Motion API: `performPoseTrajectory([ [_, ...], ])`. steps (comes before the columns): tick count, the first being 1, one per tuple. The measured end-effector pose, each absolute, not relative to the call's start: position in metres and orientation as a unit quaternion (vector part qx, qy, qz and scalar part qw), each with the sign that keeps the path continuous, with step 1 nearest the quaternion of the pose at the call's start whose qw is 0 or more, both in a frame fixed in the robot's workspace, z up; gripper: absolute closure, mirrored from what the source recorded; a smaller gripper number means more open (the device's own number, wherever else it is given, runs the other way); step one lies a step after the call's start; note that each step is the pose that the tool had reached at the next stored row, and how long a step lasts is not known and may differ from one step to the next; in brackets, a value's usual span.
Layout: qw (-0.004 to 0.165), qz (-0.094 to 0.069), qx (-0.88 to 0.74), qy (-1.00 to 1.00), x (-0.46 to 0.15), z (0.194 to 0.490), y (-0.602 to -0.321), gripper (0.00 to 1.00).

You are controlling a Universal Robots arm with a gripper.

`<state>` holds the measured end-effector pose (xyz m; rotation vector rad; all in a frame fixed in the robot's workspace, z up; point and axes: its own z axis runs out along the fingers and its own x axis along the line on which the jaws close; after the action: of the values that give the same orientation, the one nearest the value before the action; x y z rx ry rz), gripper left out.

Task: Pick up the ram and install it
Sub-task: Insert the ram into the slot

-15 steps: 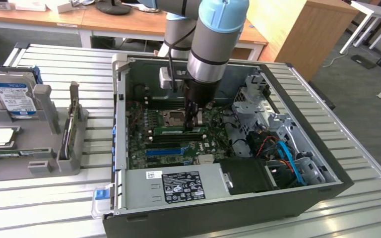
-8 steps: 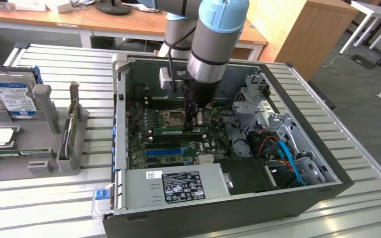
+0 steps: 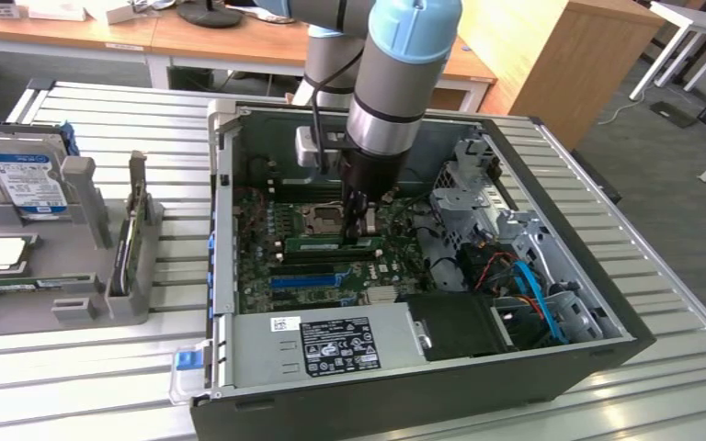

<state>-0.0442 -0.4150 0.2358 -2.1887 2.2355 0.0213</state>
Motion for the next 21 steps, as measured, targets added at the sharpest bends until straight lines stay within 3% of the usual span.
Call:
performPoseTrajectory([
  [21,0.007,0.007,-0.7,0.715,-0.0442,0.2322,-0.415,0.88],
])
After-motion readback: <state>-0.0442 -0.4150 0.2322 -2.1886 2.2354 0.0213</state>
